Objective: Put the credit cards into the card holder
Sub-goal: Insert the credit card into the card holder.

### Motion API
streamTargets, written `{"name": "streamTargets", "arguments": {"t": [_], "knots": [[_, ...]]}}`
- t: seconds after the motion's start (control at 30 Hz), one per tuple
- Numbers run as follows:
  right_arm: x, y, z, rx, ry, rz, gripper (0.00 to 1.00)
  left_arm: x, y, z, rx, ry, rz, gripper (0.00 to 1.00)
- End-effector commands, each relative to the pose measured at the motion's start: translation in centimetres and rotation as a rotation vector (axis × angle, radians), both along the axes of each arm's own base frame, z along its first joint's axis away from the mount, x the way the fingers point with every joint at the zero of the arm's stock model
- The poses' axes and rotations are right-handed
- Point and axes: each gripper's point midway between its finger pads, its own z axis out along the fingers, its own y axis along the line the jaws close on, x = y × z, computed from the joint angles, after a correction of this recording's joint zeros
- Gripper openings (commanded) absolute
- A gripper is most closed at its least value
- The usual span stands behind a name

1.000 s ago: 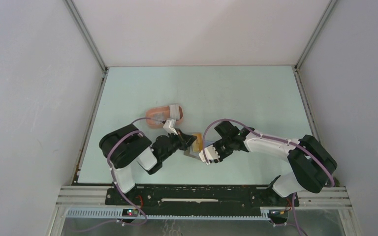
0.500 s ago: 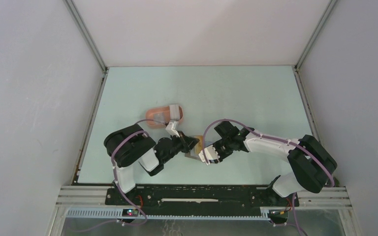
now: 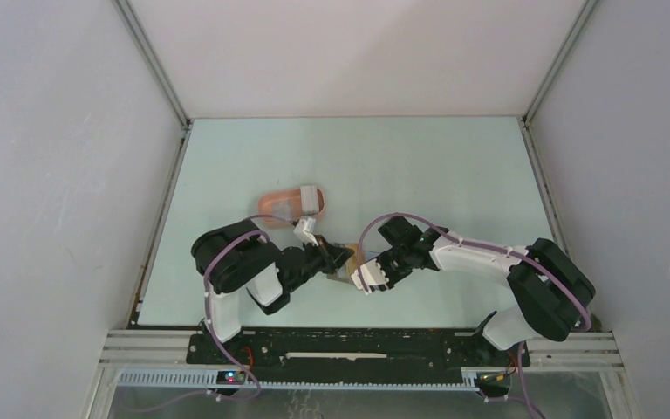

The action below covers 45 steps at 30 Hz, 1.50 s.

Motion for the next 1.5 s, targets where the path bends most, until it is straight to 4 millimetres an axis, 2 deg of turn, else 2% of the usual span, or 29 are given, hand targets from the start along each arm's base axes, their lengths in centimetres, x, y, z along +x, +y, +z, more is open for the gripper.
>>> {"name": "streamTargets", "arguments": {"t": [0.0, 0.17, 0.63, 1.07, 1.3, 1.47], "knots": [[-0.4, 0.2, -0.4, -0.008, 0.003, 0.024, 0.42, -1.3, 0.5, -1.5, 0.029, 0.037, -0.022, 0.00], [-0.4, 0.3, -0.5, -0.014, 0.004, 0.025, 0.42, -2.1, -0.3, -2.0, 0.019, 0.064, -0.080, 0.00], [-0.2, 0.2, -0.7, -0.024, -0.006, 0.018, 0.41, -3.3, -0.2, -3.5, 0.022, 0.163, -0.103, 0.00], [-0.1, 0.2, -1.0, -0.040, -0.015, 0.019, 0.41, -3.3, -0.4, -4.6, 0.099, 0.244, -0.117, 0.00], [-0.1, 0.2, -1.0, -0.042, -0.017, 0.018, 0.41, -3.1, -0.2, -4.6, 0.093, 0.267, -0.108, 0.00], [0.0, 0.2, -1.0, -0.041, -0.019, 0.017, 0.41, -3.3, -0.8, -4.4, 0.086, 0.279, -0.143, 0.00]]}}
